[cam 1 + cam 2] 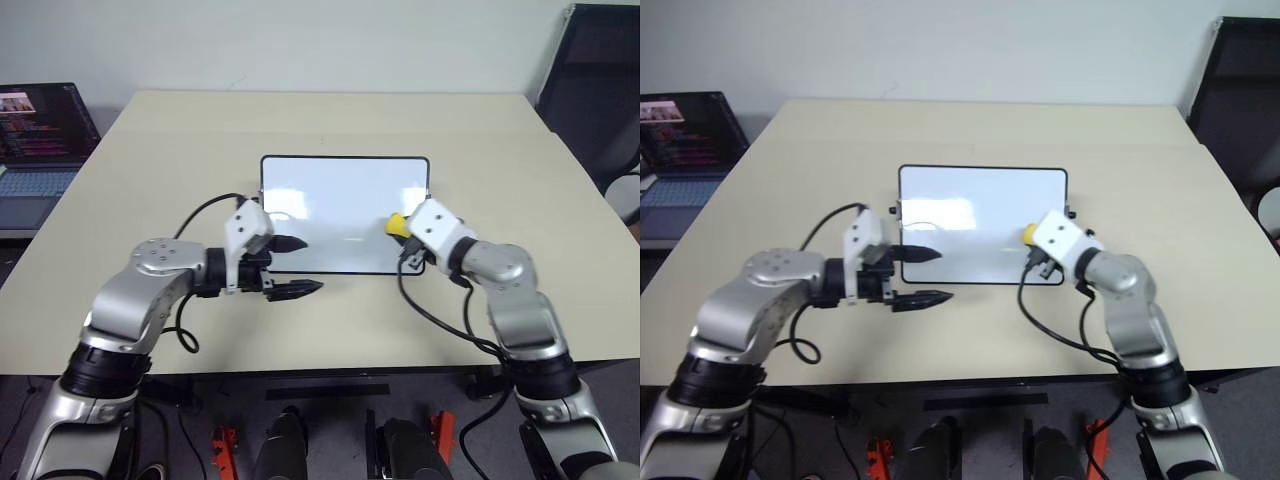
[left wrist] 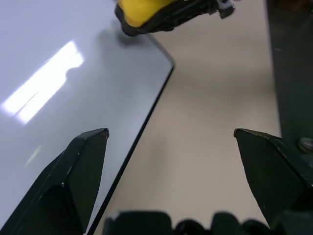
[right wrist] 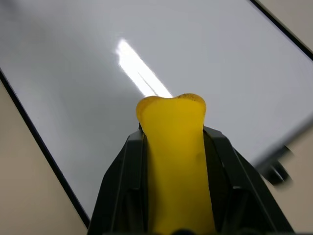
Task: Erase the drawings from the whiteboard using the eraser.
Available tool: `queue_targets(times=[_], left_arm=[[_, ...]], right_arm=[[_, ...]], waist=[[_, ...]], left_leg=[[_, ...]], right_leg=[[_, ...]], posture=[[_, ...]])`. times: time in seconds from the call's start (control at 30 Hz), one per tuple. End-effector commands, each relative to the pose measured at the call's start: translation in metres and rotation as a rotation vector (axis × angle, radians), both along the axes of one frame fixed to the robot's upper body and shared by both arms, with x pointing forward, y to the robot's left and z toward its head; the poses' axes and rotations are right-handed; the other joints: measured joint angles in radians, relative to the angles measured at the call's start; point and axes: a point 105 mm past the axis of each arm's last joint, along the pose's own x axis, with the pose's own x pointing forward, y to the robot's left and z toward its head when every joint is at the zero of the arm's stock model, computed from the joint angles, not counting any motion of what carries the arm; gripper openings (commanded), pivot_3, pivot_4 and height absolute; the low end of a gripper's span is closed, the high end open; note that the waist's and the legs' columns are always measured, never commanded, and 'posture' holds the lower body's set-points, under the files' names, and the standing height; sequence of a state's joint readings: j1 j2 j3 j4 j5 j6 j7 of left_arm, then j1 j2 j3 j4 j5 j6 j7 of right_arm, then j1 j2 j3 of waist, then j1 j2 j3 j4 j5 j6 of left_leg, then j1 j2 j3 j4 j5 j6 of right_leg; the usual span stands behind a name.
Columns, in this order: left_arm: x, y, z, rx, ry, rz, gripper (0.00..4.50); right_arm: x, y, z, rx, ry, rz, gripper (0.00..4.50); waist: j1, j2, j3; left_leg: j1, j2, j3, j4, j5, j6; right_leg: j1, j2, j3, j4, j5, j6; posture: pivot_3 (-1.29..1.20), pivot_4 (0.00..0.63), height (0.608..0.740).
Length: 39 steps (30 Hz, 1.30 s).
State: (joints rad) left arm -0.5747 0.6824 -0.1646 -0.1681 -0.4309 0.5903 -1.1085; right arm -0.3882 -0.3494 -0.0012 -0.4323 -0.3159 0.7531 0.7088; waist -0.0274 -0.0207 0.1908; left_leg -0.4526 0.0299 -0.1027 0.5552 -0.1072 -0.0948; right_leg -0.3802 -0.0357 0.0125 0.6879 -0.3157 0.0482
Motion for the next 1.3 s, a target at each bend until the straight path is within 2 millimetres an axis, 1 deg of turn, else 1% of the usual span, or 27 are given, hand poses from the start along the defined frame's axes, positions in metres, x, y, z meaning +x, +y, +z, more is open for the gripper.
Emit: queue_targets(times=[0.03,0.07,0.13,0.2,0.3,0.37,0.43,0.5,0.67,0.73,0.83,0.9,0.93,1.03,1.13,1.17,1.23,1.3], left_arm=[[0.005,-0.023,0.006,0.011,-0.046,-0.108,4.50],[0.007,-0.026,0.006,0.011,-0.051,-0.119,4.50],[0.014,-0.042,0.010,0.002,-0.069,-0.166,4.50],[0.021,-0.056,0.011,0.011,-0.091,-0.209,4.50],[0.027,-0.067,0.010,0.031,-0.112,-0.247,4.50],[0.031,-0.073,0.009,0.036,-0.125,-0.261,4.50],[0.034,-0.080,0.011,0.030,-0.132,-0.269,4.50],[0.036,-0.083,0.010,0.035,-0.140,-0.277,4.50],[0.036,-0.083,0.008,0.036,-0.140,-0.282,4.50],[0.035,-0.082,0.008,0.033,-0.139,-0.280,4.50],[0.032,-0.078,0.007,0.031,-0.132,-0.275,4.50],[0.030,-0.076,0.007,0.026,-0.126,-0.271,4.50],[0.030,-0.075,0.007,0.021,-0.123,-0.265,4.50],[0.028,-0.071,0.009,-0.005,-0.111,-0.239,4.50],[0.028,-0.063,0.011,-0.033,-0.099,-0.186,4.50],[0.029,-0.057,0.013,-0.054,-0.095,-0.150,4.50],[0.032,-0.043,0.019,-0.103,-0.109,-0.061,4.50],[0.034,-0.019,0.026,-0.179,-0.105,0.082,4.50]], right_arm=[[-0.013,-0.037,-0.007,0.146,0.049,-0.226,1.14],[-0.015,-0.039,-0.011,0.177,0.068,-0.254,1.14],[-0.014,-0.048,-0.021,0.292,0.111,-0.351,1.14],[-0.011,-0.052,-0.030,0.394,0.146,-0.422,1.14],[-0.005,-0.056,-0.037,0.452,0.157,-0.476,1.14],[0.000,-0.058,-0.039,0.472,0.149,-0.506,1.14],[0.007,-0.065,-0.039,0.499,0.127,-0.549,1.14],[0.014,-0.067,-0.038,0.519,0.116,-0.567,1.14],[0.029,-0.071,-0.038,0.543,0.092,-0.593,1.14],[0.033,-0.073,-0.036,0.554,0.084,-0.600,1.14],[0.038,-0.073,-0.040,0.552,0.095,-0.595,1.14],[0.039,-0.074,-0.042,0.550,0.098,-0.594,1.87],[0.040,-0.075,-0.043,0.550,0.099,-0.594,2.08],[0.043,-0.075,-0.044,0.563,0.101,-0.586,3.15],[0.045,-0.075,-0.040,0.574,0.081,-0.573,4.22],[0.045,-0.075,-0.036,0.573,0.065,-0.561,4.48],[0.043,-0.070,-0.025,0.583,0.029,-0.511,4.48],[0.032,-0.053,-0.009,0.573,-0.024,-0.388,4.48]], waist=[[0.000,0.000,0.000],[-0.007,0.000,0.000],[-0.016,0.001,0.001],[-0.016,0.001,0.001],[-0.017,0.001,0.001],[-0.016,0.001,0.001],[-0.014,0.001,0.001],[-0.014,0.001,0.001],[-0.018,0.002,0.001],[-0.018,0.002,0.001],[-0.018,0.002,0.001],[-0.018,0.002,0.001],[-0.018,0.002,0.001],[-0.019,0.002,0.001],[-0.021,0.002,0.001],[-0.023,0.002,0.001],[-0.026,0.003,0.001],[-0.029,0.003,0.002]], left_leg=[[0.000,0.000,0.000,0.000,0.000,0.000],[0.000,0.000,0.000,0.000,0.000,0.000],[0.002,0.000,0.002,0.001,0.000,0.001],[0.002,0.000,0.001,0.002,0.002,0.002],[0.002,0.000,0.002,0.003,0.003,0.004],[0.002,0.000,0.003,0.003,0.003,0.005],[0.001,0.000,0.003,0.002,0.003,0.005],[0.001,0.000,0.003,0.002,0.003,0.005],[0.001,0.000,0.004,0.000,0.003,0.005],[0.001,0.000,0.003,0.000,0.003,0.005],[0.001,0.000,0.003,0.001,0.003,0.005],[0.001,0.000,0.004,0.001,0.003,0.005],[0.001,0.000,0.003,0.001,0.003,0.005],[0.001,0.000,0.003,0.002,0.003,0.005],[0.001,0.000,0.003,0.002,0.003,0.005],[0.001,0.000,0.003,0.002,0.004,0.005],[0.002,0.000,0.003,0.002,0.004,0.005],[0.002,0.000,0.003,0.002,0.004,0.005]], right_leg=[[0.000,0.000,0.000,0.000,0.000,0.001],[0.000,0.000,0.000,0.000,-0.001,0.001],[0.000,0.000,0.002,0.001,0.001,0.002],[0.000,0.000,0.002,0.002,0.003,0.003],[0.000,0.000,0.003,0.001,0.004,0.002],[0.001,0.000,0.003,0.000,0.006,0.005],[0.001,0.000,0.003,-0.002,0.006,0.005],[0.001,0.000,0.003,-0.003,0.006,0.005],[0.001,0.000,0.003,-0.003,0.006,0.005],[0.001,0.000,0.003,-0.003,0.006,0.005],[0.001,0.000,0.003,-0.003,0.007,0.005],[0.001,0.000,0.004,-0.003,0.007,0.006],[0.001,0.000,0.004,-0.002,0.007,0.005],[0.001,0.000,0.004,-0.001,0.007,0.005],[0.001,0.000,0.004,0.000,0.007,0.005],[0.001,0.000,0.004,0.000,0.007,0.005],[0.001,0.000,0.004,0.001,0.007,0.005],[0.001,0.000,0.004,0.001,0.007,0.005]], posture=[[0.00,0.150,0.740],[0.00,0.150,0.740],[0.00,0.150,0.740],[0.00,0.150,0.740],[0.00,0.150,0.740],[0.00,0.150,0.740],[0.00,0.150,0.740],[0.00,0.150,0.740],[0.00,0.150,0.740],[0.00,0.150,0.740],[0.00,0.150,0.740],[0.00,0.150,0.740],[0.00,0.150,0.740],[0.00,0.150,0.740],[0.00,0.150,0.740],[0.00,0.150,0.740],[0.00,0.150,0.740],[0.00,0.150,0.740]])
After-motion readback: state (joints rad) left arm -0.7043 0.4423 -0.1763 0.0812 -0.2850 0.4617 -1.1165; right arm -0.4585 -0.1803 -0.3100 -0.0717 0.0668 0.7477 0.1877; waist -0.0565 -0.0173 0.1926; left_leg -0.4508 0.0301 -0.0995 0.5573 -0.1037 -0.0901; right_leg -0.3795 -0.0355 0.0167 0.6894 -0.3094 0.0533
